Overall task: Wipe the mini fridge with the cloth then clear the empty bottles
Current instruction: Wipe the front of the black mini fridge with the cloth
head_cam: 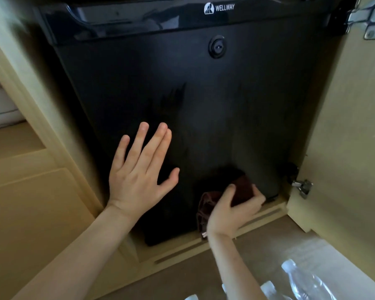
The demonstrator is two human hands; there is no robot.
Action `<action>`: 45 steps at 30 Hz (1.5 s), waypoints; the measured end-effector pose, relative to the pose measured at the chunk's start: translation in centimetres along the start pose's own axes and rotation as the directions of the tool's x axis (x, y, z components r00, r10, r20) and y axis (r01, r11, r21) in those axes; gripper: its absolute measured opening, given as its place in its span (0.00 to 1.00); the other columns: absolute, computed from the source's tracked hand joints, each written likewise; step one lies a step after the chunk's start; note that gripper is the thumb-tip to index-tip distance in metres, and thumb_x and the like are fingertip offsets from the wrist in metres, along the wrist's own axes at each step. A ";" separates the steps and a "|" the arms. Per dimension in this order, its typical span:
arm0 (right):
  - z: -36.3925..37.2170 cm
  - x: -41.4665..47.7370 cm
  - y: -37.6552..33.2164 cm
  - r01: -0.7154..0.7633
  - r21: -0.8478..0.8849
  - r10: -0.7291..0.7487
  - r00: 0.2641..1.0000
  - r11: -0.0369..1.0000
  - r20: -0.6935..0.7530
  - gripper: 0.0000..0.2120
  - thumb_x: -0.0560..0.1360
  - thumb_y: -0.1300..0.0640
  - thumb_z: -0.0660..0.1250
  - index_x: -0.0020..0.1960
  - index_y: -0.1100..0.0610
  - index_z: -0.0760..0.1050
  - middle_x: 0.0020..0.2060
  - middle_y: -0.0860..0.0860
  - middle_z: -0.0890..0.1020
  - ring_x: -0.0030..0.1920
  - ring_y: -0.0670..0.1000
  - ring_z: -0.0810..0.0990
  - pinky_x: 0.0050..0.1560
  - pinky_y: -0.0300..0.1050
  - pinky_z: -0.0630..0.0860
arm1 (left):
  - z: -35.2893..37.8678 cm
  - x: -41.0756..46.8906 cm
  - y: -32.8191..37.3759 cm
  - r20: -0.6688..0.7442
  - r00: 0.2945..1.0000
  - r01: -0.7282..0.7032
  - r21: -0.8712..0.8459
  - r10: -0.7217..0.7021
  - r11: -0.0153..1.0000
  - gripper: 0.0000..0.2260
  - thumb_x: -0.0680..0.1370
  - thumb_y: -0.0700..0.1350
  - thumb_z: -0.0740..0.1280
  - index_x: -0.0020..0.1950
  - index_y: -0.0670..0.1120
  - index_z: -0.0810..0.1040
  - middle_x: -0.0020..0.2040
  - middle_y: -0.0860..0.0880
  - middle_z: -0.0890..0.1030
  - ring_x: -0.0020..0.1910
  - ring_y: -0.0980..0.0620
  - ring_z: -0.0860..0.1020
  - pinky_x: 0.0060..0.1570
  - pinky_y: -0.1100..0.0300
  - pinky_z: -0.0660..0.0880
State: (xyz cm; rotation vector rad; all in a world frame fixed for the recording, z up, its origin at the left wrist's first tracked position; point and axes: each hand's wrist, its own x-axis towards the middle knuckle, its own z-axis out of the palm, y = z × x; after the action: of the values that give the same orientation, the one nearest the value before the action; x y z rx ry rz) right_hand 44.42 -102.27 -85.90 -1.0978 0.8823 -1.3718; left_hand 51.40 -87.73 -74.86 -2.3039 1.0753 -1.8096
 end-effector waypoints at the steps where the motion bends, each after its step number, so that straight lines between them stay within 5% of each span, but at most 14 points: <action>1: 0.4 -1.9 -0.5 0.074 -0.002 -0.074 0.995 0.997 0.067 0.17 0.79 0.54 0.66 0.65 0.52 0.67 0.57 0.46 0.72 0.53 0.37 0.73 0.55 0.29 0.71 | 0.2 0.0 0.0 -0.014 1.000 -0.001 0.013 0.001 1.000 0.34 0.79 0.58 0.62 0.80 0.45 0.59 0.80 0.49 0.60 0.81 0.48 0.51 0.79 0.49 0.49; 5: 0.6 -6.2 -1.1 0.317 0.055 -0.314 0.876 0.947 0.366 0.18 0.77 0.51 0.66 0.65 0.51 0.68 0.55 0.39 0.69 0.57 0.38 0.73 0.55 0.25 0.69 | 0.3 0.0 0.1 -0.050 0.999 -0.008 0.031 0.009 0.999 0.34 0.78 0.58 0.63 0.80 0.43 0.61 0.79 0.48 0.60 0.81 0.47 0.52 0.78 0.48 0.50; 9: 0.0 -2.0 -0.5 0.398 0.069 -0.396 0.847 0.915 0.356 0.18 0.76 0.54 0.67 0.64 0.53 0.68 0.54 0.48 0.71 0.56 0.38 0.74 0.55 0.26 0.70 | 0.2 -0.1 0.1 -0.053 0.998 -0.015 0.022 0.016 1.000 0.34 0.78 0.57 0.64 0.79 0.42 0.61 0.79 0.47 0.61 0.80 0.45 0.55 0.78 0.47 0.51; 12: -0.4 3.0 0.1 0.174 0.044 -0.177 0.981 0.984 0.077 0.16 0.78 0.56 0.68 0.63 0.52 0.69 0.54 0.48 0.74 0.56 0.38 0.76 0.53 0.33 0.76 | 0.1 0.6 0.2 -0.039 0.999 -0.029 0.011 0.029 1.000 0.34 0.79 0.56 0.63 0.80 0.42 0.60 0.79 0.45 0.61 0.81 0.45 0.53 0.79 0.48 0.48; 14: -0.7 5.7 0.2 -0.083 0.084 0.090 0.993 0.993 -0.078 0.15 0.79 0.57 0.68 0.63 0.52 0.68 0.54 0.48 0.74 0.55 0.44 0.78 0.47 0.37 0.79 | 0.2 2.2 0.7 -0.030 0.996 -0.082 0.021 0.083 0.996 0.33 0.80 0.56 0.62 0.80 0.42 0.59 0.80 0.45 0.60 0.81 0.45 0.53 0.79 0.48 0.48; 16: -0.8 6.4 0.1 -0.186 0.088 0.195 0.974 0.979 -0.119 0.16 0.79 0.56 0.68 0.64 0.54 0.68 0.53 0.45 0.73 0.54 0.46 0.78 0.48 0.40 0.80 | 0.5 4.0 1.8 -0.024 0.994 -0.110 0.046 0.111 0.993 0.32 0.81 0.56 0.60 0.81 0.42 0.57 0.81 0.46 0.58 0.81 0.45 0.53 0.79 0.48 0.46; 20: -0.2 2.6 -2.7 0.080 0.092 -0.086 0.995 0.993 0.060 0.14 0.78 0.57 0.68 0.61 0.49 0.70 0.55 0.43 0.74 0.56 0.39 0.77 0.55 0.40 0.79 | 1.0 5.3 3.9 0.006 0.997 -0.083 0.060 0.083 0.995 0.32 0.82 0.55 0.56 0.81 0.41 0.52 0.82 0.44 0.53 0.81 0.45 0.45 0.79 0.47 0.41; 26: 2.4 3.8 -7.6 0.516 0.156 -0.539 0.805 0.842 0.248 0.18 0.76 0.57 0.70 0.64 0.53 0.71 0.53 0.46 0.73 0.55 0.41 0.76 0.53 0.28 0.71 | 1.4 5.2 3.6 -0.035 0.995 -0.095 0.033 0.096 0.995 0.31 0.83 0.55 0.58 0.81 0.40 0.54 0.81 0.44 0.55 0.81 0.45 0.48 0.79 0.48 0.43; 28: 1.4 4.0 -5.5 0.485 0.137 -0.504 0.832 0.864 0.231 0.18 0.77 0.58 0.70 0.65 0.53 0.71 0.53 0.45 0.73 0.55 0.42 0.76 0.53 0.30 0.72 | 1.3 5.2 3.7 -0.048 0.995 -0.086 0.025 0.087 0.996 0.31 0.83 0.54 0.58 0.81 0.40 0.56 0.81 0.44 0.57 0.81 0.44 0.50 0.79 0.48 0.44; 31: -1.2 3.5 -1.0 0.128 0.084 -0.140 0.980 0.988 0.145 0.15 0.79 0.58 0.69 0.62 0.45 0.70 0.55 0.44 0.75 0.56 0.42 0.77 0.50 0.29 0.75 | 1.1 5.2 3.7 -0.045 0.996 -0.083 0.017 0.083 0.996 0.30 0.83 0.54 0.59 0.80 0.40 0.57 0.81 0.44 0.58 0.81 0.44 0.51 0.79 0.47 0.45; 34: -2.1 3.7 0.6 -0.095 0.080 0.088 0.992 0.992 0.089 0.14 0.79 0.59 0.68 0.60 0.46 0.68 0.57 0.50 0.75 0.57 0.42 0.78 0.45 0.25 0.75 | 0.7 5.2 3.7 -0.028 0.996 -0.084 0.003 0.084 0.996 0.30 0.83 0.53 0.58 0.80 0.40 0.57 0.81 0.44 0.57 0.81 0.44 0.50 0.79 0.47 0.44; 37: -1.0 4.9 -1.6 0.020 0.135 -0.035 0.993 0.991 0.111 0.15 0.78 0.59 0.69 0.62 0.51 0.70 0.57 0.51 0.75 0.53 0.36 0.77 0.47 0.26 0.75 | 0.6 5.3 4.2 -0.014 0.997 -0.070 -0.023 0.070 0.997 0.29 0.83 0.52 0.57 0.80 0.40 0.56 0.81 0.44 0.56 0.81 0.45 0.47 0.79 0.46 0.43; 42: 0.5 6.1 -5.2 0.326 0.180 -0.357 0.916 0.928 0.180 0.17 0.76 0.53 0.70 0.63 0.48 0.71 0.55 0.45 0.75 0.56 0.45 0.78 0.49 0.31 0.76 | 1.2 5.4 4.6 -0.038 0.996 -0.084 -0.041 0.083 0.996 0.30 0.81 0.51 0.59 0.80 0.39 0.58 0.81 0.43 0.58 0.81 0.45 0.52 0.79 0.45 0.45; 45: -0.6 5.8 -2.4 0.192 0.157 -0.219 0.960 0.969 0.172 0.17 0.76 0.53 0.71 0.63 0.46 0.72 0.54 0.42 0.77 0.56 0.46 0.79 0.50 0.35 0.79 | 1.2 5.4 4.6 -0.059 0.995 -0.081 -0.059 0.078 0.995 0.31 0.80 0.52 0.61 0.79 0.40 0.60 0.80 0.44 0.60 0.80 0.44 0.54 0.79 0.45 0.46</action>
State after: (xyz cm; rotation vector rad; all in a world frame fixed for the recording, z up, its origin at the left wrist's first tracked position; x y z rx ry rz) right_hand 43.40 -107.84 -83.04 -1.2148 0.5381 -1.4484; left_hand 50.69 -94.53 -72.55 -2.2199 1.2291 -1.8486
